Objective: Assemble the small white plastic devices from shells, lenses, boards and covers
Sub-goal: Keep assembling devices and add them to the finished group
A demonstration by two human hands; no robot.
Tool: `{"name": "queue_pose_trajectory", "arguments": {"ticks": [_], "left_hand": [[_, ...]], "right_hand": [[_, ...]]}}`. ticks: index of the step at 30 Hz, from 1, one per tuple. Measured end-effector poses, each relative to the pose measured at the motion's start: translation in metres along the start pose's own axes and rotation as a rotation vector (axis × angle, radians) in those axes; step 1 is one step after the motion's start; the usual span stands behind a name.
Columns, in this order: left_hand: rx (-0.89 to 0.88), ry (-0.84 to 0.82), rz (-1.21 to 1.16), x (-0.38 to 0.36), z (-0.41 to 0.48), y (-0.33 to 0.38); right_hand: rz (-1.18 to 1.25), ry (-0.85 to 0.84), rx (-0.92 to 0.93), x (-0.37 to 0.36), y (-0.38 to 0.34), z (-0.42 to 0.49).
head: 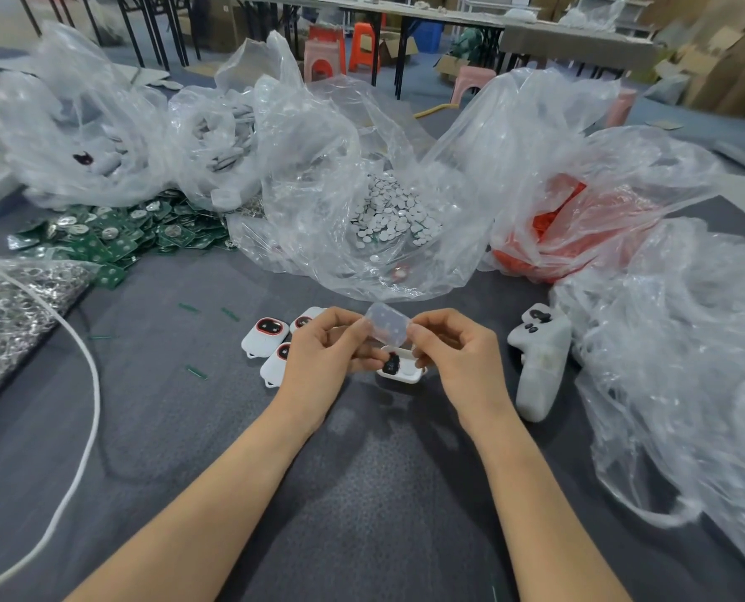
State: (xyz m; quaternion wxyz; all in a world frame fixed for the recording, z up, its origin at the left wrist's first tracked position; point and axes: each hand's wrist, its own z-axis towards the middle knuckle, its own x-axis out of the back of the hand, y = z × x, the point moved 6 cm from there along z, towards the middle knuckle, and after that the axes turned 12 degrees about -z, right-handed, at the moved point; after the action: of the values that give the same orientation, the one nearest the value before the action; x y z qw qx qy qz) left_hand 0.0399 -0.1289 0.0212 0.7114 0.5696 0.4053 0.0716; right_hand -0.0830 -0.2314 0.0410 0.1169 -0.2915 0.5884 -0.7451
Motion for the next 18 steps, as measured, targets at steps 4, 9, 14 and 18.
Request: {"name": "queue_pose_trajectory", "arguments": {"ticks": [4, 9, 14, 18], "left_hand": [[0.006, -0.018, 0.044, -0.002, 0.000, 0.001], [-0.245, -0.005, 0.510, 0.003, -0.001, 0.019], [-0.359, -0.317, 1.087, -0.004, 0.000, 0.020], [-0.385, -0.431, 1.227, -0.005, 0.000, 0.007]], "right_hand": [[0.097, -0.008, -0.053, -0.001, 0.003, 0.000], [0.055, 0.004, -0.062, 0.003, 0.004, 0.001], [-0.016, -0.091, -0.166, 0.013, 0.013, 0.002], [-0.089, -0.140, -0.237, 0.013, 0.019, 0.000]]}}
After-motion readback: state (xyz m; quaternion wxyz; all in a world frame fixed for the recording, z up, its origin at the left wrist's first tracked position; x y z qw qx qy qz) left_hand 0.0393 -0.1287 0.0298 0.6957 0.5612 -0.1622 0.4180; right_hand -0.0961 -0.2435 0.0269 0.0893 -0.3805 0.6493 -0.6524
